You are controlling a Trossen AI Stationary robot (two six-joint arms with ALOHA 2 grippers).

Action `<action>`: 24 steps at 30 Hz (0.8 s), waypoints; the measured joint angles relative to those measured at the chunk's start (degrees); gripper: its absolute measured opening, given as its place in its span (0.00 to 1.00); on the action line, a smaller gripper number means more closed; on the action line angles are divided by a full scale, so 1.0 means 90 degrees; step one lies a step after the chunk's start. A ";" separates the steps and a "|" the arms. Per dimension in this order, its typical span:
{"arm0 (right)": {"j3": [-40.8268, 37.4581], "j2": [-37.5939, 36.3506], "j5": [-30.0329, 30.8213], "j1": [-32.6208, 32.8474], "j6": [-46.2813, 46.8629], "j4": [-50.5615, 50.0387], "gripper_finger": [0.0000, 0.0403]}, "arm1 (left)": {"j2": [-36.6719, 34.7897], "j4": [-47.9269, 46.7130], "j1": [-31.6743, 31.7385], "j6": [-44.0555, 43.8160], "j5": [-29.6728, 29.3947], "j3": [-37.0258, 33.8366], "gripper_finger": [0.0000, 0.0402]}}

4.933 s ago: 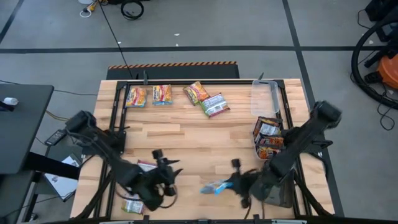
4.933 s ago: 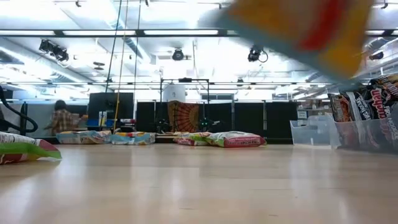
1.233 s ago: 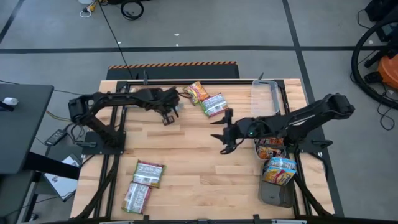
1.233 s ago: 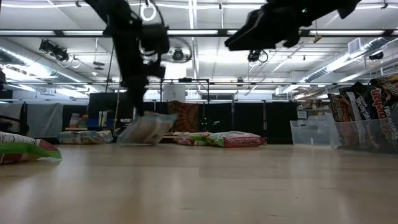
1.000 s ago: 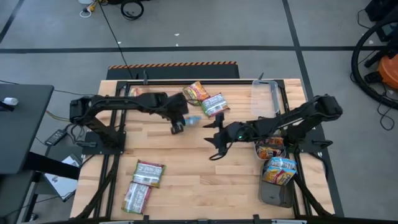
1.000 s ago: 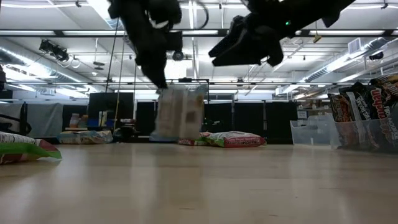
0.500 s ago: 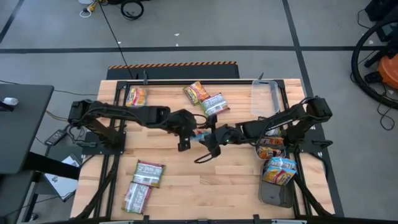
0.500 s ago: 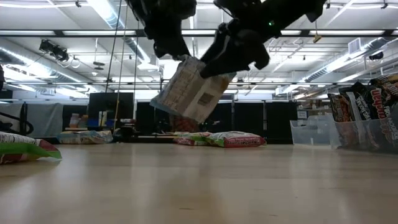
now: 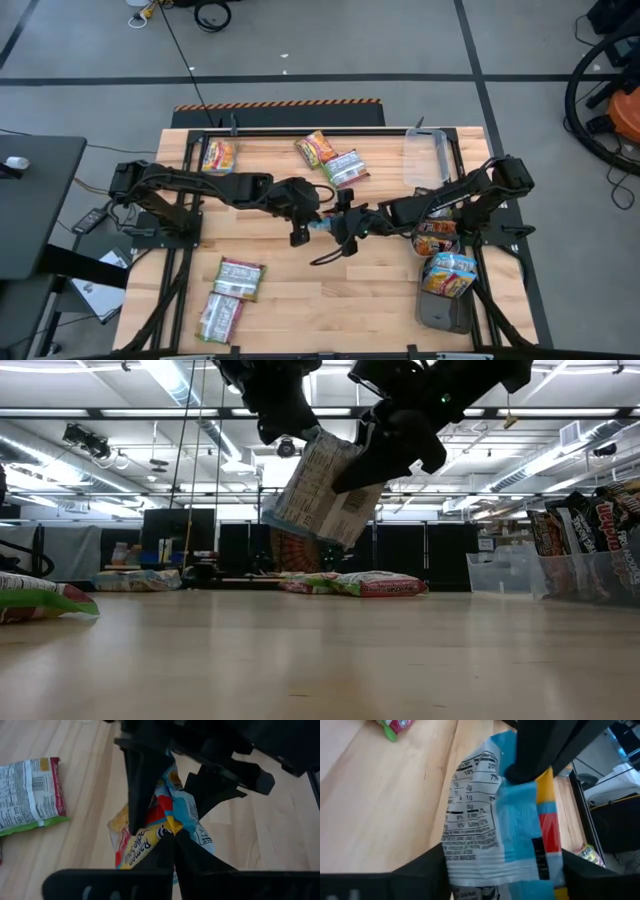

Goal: Sort Maruchan noodles
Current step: Put the blue noodle pack into the black bin

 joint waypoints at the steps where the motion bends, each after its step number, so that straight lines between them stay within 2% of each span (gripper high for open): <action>1: 0.0000 0.0000 0.0006 0.0022 0.0068 -0.0016 0.52 | 0.0000 0.0016 0.0000 0.0001 0.0000 0.0000 0.06; 7: 0.0247 0.0000 -0.0002 0.0119 0.0150 -0.0510 0.35 | -0.0211 -0.0033 0.0000 0.0027 0.0000 -0.0002 0.28; 10: 0.0628 0.0000 -0.0002 0.0172 0.0391 -0.1233 0.35 | -0.0490 -0.0149 0.0000 0.0019 0.0000 0.0000 0.41; 13: 0.1208 0.0000 -0.0043 0.0379 0.0846 -0.2527 0.35 | -0.1003 -0.0601 0.0000 -0.0014 0.0000 -0.0002 0.49; 17: 0.2201 -0.0010 -0.0743 0.0881 0.2231 -0.4864 0.37 | -0.1785 -0.1040 -0.0155 -0.0125 -0.0233 -0.0054 0.53; 20: 0.2768 -0.0012 -0.1322 0.1455 0.3537 -0.6421 0.37 | -0.2242 -0.0756 -0.0458 -0.0198 -0.0982 -0.0422 0.52; 24: 0.2994 -0.0116 -0.1574 0.2501 0.5371 -0.7825 0.36 | -0.2568 0.0012 -0.0781 -0.0343 -0.1688 -0.1178 0.51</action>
